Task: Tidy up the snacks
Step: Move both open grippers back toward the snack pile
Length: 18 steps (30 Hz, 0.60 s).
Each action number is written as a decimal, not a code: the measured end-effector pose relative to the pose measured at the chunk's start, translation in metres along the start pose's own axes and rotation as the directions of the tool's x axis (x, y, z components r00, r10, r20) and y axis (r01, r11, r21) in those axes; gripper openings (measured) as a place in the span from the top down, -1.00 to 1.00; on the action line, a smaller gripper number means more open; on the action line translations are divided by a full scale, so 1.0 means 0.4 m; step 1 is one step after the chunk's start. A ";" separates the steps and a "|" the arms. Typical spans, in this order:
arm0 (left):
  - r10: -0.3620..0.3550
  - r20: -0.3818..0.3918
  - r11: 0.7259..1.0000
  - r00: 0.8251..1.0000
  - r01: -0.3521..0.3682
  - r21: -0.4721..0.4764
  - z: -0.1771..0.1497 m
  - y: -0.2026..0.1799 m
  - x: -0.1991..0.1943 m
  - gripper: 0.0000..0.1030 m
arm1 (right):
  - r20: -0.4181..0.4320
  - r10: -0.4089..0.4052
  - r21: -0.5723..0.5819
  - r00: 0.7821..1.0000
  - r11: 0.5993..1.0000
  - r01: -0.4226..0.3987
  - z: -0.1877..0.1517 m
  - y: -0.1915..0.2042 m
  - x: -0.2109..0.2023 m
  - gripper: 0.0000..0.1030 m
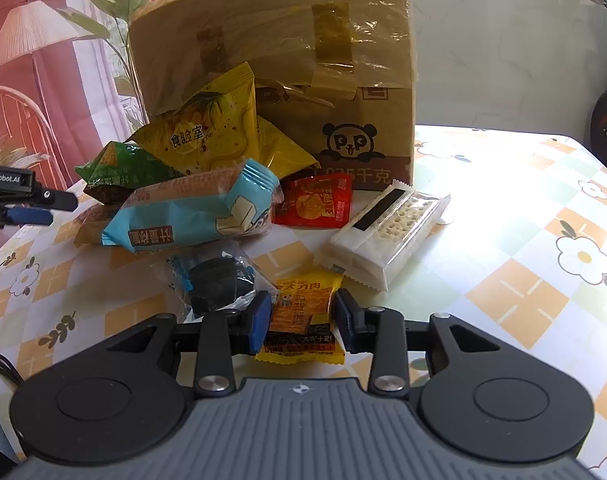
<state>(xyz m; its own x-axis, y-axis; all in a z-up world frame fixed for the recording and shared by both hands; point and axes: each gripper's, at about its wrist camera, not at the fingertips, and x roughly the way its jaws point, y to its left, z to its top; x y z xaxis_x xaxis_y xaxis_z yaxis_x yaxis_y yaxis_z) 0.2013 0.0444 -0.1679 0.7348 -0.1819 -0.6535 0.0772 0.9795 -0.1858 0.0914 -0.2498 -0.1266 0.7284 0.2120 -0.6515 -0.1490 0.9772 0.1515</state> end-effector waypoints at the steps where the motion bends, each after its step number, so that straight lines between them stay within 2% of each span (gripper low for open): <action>1: -0.028 -0.011 0.999 1.000 0.028 0.027 0.009 -0.005 0.014 -0.28 | 0.000 0.000 0.000 1.000 1.000 0.000 0.000 0.000 0.000 0.27; 3: -0.057 -0.037 0.996 0.998 0.060 0.066 0.025 -0.012 0.047 -0.28 | 0.000 0.001 0.002 1.000 1.000 -0.001 -0.001 0.000 0.000 0.27; 6: -0.049 -0.046 0.995 0.998 0.053 0.087 0.042 -0.013 0.085 -0.25 | 0.000 0.001 0.003 1.000 1.000 -0.001 -0.001 0.000 0.000 0.27; 9: -0.087 -0.083 0.989 0.993 0.096 0.115 0.052 -0.010 0.119 -0.25 | 0.001 0.002 0.005 1.000 1.000 -0.002 -0.001 0.000 0.000 0.27; 13: -0.075 -0.099 0.981 0.992 0.091 0.169 0.028 -0.019 0.130 -0.27 | 0.002 0.003 0.006 1.000 1.000 -0.003 -0.002 -0.001 0.000 0.27; 18: -0.150 -0.150 0.980 0.977 0.166 0.105 -0.009 -0.010 0.109 -0.29 | 0.004 0.006 0.010 1.000 1.000 -0.006 -0.003 -0.001 0.000 0.27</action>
<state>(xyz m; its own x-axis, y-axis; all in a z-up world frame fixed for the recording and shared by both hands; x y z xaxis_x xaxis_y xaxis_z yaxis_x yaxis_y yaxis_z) 0.2305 0.0322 -0.1983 0.6051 -0.3372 -0.7212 0.2688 0.9392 -0.2136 0.0907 -0.2500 -0.1277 0.7302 0.2183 -0.6474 -0.1473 0.9756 0.1628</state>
